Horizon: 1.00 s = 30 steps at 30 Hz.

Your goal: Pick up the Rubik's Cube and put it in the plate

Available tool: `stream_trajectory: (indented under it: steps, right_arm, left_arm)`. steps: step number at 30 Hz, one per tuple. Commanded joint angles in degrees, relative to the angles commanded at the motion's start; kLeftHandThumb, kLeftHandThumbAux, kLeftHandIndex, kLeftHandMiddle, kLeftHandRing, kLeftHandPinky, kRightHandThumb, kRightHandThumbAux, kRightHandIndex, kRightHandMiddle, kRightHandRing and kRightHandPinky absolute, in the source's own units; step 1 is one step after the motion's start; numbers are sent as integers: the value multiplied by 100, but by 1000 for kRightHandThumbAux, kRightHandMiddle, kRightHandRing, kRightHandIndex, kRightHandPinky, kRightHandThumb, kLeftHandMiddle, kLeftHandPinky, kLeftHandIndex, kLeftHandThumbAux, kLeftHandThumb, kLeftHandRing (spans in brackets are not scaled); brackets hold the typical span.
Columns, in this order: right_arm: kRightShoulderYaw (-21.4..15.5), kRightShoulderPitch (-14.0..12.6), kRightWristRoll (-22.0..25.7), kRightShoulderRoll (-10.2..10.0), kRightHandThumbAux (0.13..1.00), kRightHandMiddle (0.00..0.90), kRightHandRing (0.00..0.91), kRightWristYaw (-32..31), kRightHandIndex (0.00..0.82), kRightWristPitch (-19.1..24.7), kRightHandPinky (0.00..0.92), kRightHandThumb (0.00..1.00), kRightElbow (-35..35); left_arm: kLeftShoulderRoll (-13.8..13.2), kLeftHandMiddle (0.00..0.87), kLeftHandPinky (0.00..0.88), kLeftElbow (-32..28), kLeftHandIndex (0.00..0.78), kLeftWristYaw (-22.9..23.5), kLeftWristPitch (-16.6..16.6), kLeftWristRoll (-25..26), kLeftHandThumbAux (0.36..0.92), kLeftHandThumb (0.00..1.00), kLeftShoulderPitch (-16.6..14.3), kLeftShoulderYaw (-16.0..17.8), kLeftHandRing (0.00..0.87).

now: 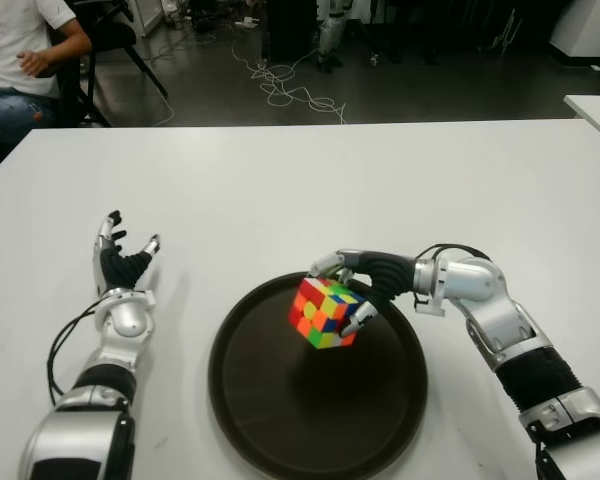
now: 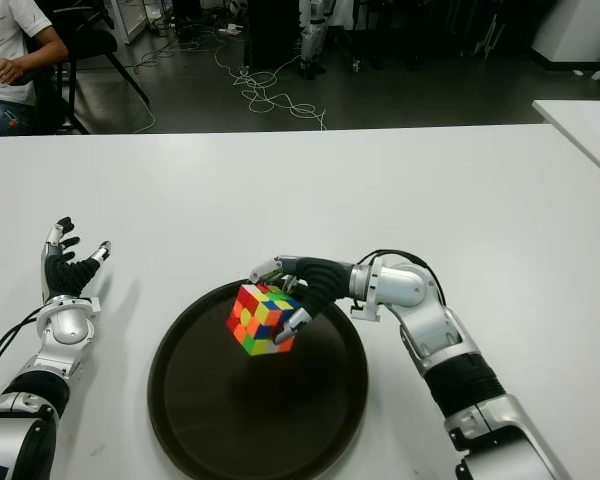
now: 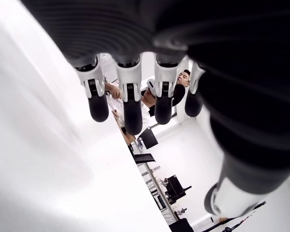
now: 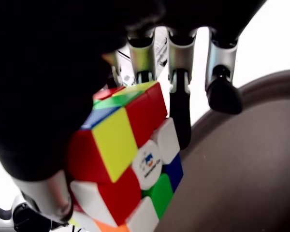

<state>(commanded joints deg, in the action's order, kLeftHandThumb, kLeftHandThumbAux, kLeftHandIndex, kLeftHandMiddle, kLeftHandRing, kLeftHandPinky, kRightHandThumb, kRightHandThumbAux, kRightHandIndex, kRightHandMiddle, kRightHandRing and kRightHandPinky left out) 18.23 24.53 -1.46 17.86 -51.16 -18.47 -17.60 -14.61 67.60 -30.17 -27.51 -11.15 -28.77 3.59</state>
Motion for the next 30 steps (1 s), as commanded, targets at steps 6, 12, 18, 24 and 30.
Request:
stream_trajectory:
  steps: [6,12,18,24,30]
  right_arm:
    - [6,12,-263,-44,726,832,868,323,641,-185,858,0,-66]
    - [-59,-92,-773,-226,761,769,806,1280,587,-624,795,0,-328]
    - [-121,-219,-1322,-334,780,462,492,2311,391,-688,429,0,-285]
    - [-66,-217,-1557,-412,709,243,271,2830,170,-711,195,0,-536]
    - [-2,-188,-1650,-412,679,157,281,2973,56,-705,321,0,-622]
  left_arm:
    - [-8,154,204,-2,111,25,3,2,743,17,5,-1,172]
    - [-1,161,181,-8,109,42,8,32,740,21,8,22,170]
    - [10,157,159,-4,106,58,10,69,753,33,4,48,161]
    - [20,152,156,-6,102,65,-6,83,760,38,5,65,156]
    - [24,147,167,-4,107,96,-29,107,754,38,9,83,157]
